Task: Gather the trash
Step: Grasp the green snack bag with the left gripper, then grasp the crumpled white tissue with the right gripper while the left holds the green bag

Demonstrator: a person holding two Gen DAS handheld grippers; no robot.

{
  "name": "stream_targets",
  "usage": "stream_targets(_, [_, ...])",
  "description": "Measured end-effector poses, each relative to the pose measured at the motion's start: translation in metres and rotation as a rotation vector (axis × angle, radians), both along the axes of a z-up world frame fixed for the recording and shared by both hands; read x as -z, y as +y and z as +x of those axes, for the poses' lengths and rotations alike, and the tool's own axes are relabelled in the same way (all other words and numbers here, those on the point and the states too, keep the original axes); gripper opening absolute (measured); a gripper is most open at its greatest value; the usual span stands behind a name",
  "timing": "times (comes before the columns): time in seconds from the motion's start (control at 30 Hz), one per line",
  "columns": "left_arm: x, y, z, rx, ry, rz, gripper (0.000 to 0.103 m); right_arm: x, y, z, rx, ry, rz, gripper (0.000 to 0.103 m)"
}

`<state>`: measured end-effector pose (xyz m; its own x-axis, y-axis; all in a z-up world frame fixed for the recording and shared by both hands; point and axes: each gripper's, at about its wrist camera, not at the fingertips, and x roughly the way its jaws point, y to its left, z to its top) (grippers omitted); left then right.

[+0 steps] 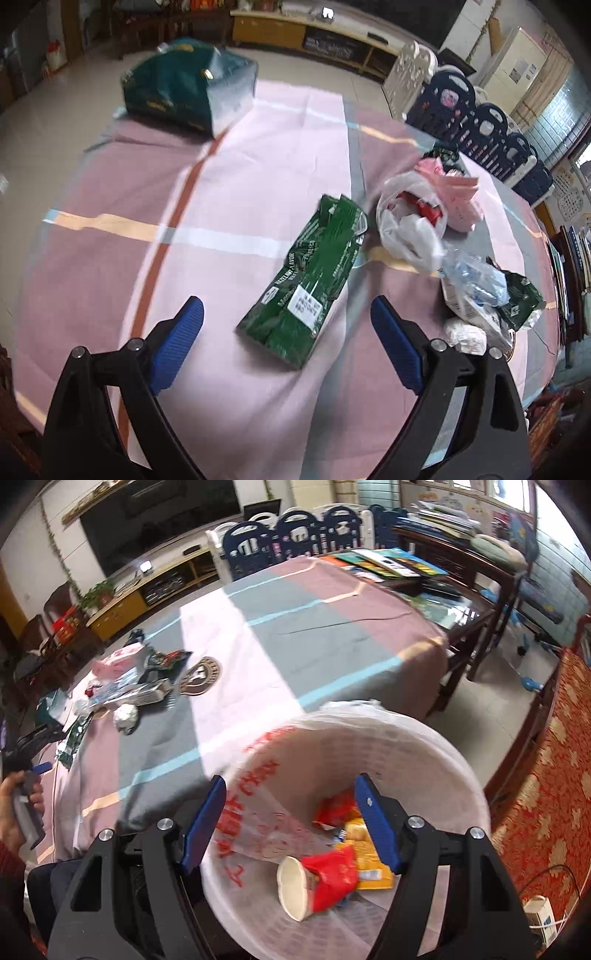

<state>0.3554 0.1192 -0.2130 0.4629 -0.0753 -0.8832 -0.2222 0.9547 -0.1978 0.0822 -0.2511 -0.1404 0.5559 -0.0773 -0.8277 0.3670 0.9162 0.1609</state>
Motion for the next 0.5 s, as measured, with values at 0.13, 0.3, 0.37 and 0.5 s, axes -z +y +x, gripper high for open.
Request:
stream_targets(0.13, [0.022, 0.000, 0.008, 0.075, -0.027, -0.029, 0.049, 0.000, 0.023, 0.028, -0.062, 0.000, -0.006, 0.071])
stream_targets(0.3, [0.009, -0.003, -0.007, 0.112, -0.127, 0.013, 0.020, 0.005, 0.045, 0.069, -0.127, -0.012, 0.079, 0.071])
stream_targets(0.37, [-0.012, -0.008, -0.027, 0.115, -0.206, 0.032, 0.020, 0.007, 0.055, 0.091, -0.153, -0.030, 0.102, 0.071])
stream_targets(0.5, [-0.044, -0.017, -0.083, 0.135, -0.319, 0.021, 0.020, 0.009, 0.074, 0.148, -0.169, -0.072, 0.080, 0.071])
